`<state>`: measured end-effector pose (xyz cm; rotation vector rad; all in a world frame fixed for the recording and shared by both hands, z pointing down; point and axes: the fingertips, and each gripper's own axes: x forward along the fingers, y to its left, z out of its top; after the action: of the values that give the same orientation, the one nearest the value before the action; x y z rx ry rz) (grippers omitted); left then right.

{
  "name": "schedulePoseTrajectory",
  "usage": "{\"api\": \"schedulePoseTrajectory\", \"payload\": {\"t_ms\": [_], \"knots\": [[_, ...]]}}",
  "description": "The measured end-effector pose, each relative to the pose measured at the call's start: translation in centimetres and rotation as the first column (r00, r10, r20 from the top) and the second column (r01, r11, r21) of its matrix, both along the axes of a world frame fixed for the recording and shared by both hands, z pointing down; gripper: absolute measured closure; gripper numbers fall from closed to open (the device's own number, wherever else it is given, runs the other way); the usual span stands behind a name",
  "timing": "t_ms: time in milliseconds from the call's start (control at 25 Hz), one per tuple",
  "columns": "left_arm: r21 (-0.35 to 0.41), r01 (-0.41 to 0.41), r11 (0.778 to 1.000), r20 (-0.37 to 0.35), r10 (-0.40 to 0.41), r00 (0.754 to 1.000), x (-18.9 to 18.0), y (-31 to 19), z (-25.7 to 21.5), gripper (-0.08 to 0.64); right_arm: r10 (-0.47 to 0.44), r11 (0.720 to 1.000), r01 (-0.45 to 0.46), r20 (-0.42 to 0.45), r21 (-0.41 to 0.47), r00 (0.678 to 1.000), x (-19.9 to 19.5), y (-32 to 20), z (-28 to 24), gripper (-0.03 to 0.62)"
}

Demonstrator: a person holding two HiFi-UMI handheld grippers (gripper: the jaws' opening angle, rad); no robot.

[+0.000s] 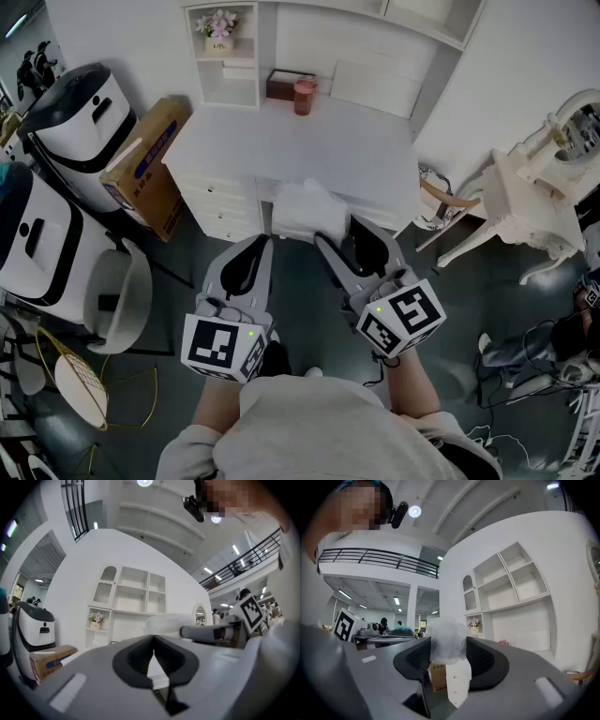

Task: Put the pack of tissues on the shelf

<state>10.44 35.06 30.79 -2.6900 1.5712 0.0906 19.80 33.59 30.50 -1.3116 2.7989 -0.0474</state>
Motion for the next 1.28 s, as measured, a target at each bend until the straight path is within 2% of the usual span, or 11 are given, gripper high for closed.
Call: {"api": "schedulePoseTrajectory", "payload": {"t_ms": [560,840,1280], "knots": [[-0.008,0.001,1.0,-0.006,-0.001,1.0,-0.5,-0.9,0.5,0.558,0.007,1.0,-0.007,0.004,-0.002,1.0,-0.3,-0.9,0.3,0.379],[-0.016,0.004,1.0,-0.008,-0.004,1.0,-2.7,-5.3,0.6,0.558,0.008,1.0,-0.008,0.028,-0.019,1.0,-2.3,-5.3,0.1,0.379],[0.013,-0.005,1.0,-0.01,0.005,1.0,-7.3,-11.5,-0.4,0.558,-0.003,1.0,0.003,0.0,0.005,1.0,-7.6,-11.0,-0.2,0.38]]}}
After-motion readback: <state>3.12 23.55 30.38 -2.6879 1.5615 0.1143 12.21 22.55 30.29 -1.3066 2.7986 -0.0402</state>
